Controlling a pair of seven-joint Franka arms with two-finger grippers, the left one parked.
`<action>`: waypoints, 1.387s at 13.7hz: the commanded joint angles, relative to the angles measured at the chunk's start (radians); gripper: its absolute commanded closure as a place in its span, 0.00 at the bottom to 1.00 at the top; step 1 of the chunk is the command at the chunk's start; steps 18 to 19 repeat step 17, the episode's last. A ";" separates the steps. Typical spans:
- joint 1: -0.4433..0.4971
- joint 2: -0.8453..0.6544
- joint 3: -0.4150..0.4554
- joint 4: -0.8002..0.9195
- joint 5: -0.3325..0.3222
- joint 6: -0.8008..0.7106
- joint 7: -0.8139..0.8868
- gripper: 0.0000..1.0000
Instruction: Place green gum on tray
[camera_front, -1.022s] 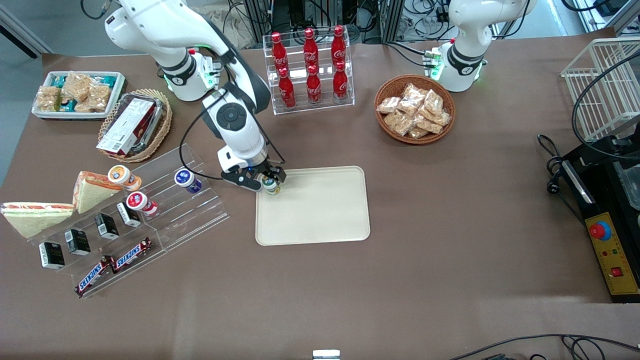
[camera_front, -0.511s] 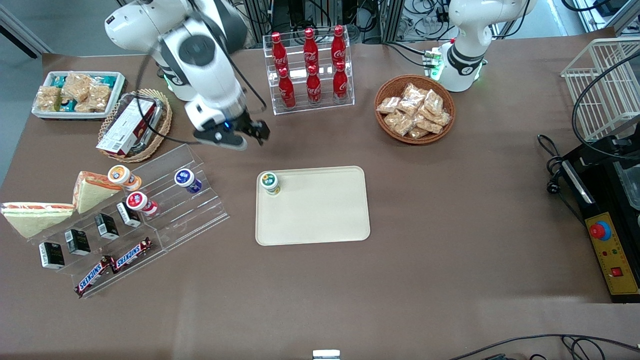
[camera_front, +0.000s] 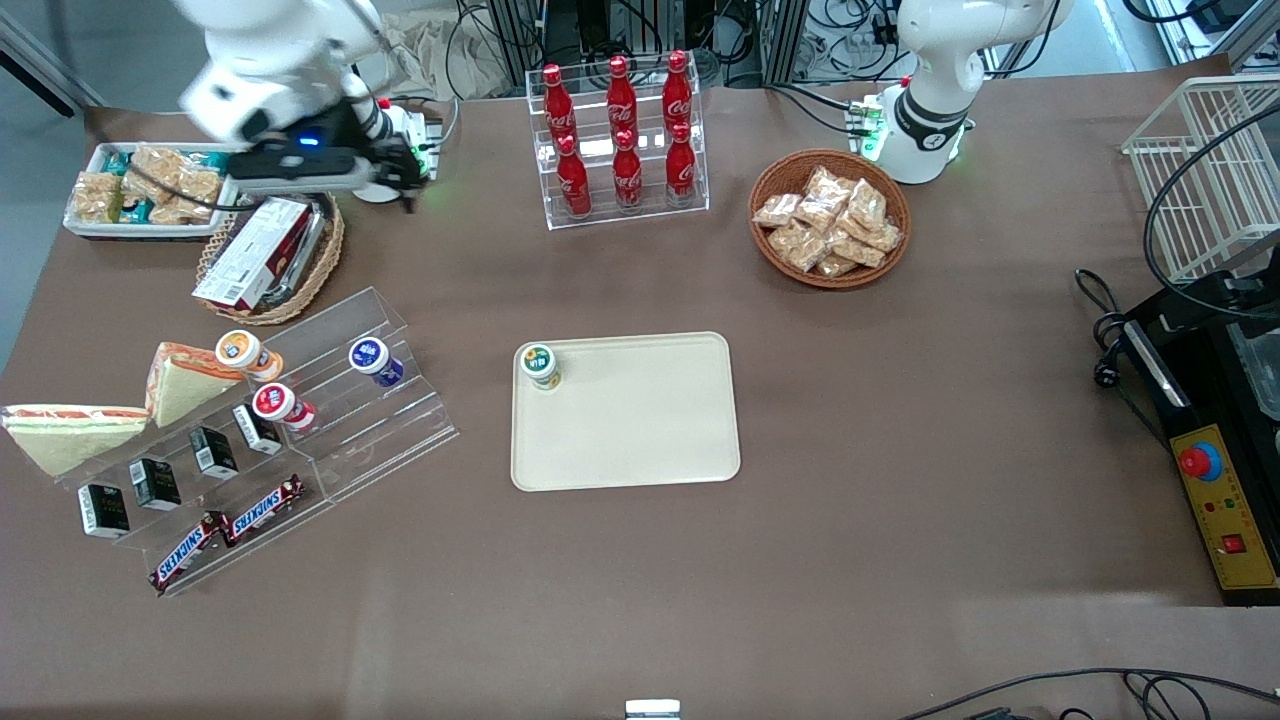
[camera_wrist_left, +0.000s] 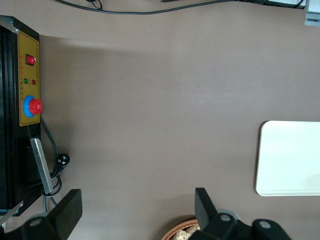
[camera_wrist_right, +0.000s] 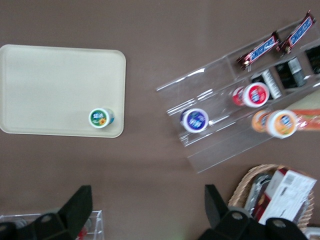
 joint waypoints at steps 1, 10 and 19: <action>-0.013 0.087 -0.118 0.160 -0.006 -0.087 -0.195 0.00; -0.206 0.274 -0.121 0.400 0.008 -0.200 -0.206 0.00; -0.229 0.273 -0.126 0.302 0.014 -0.197 -0.206 0.00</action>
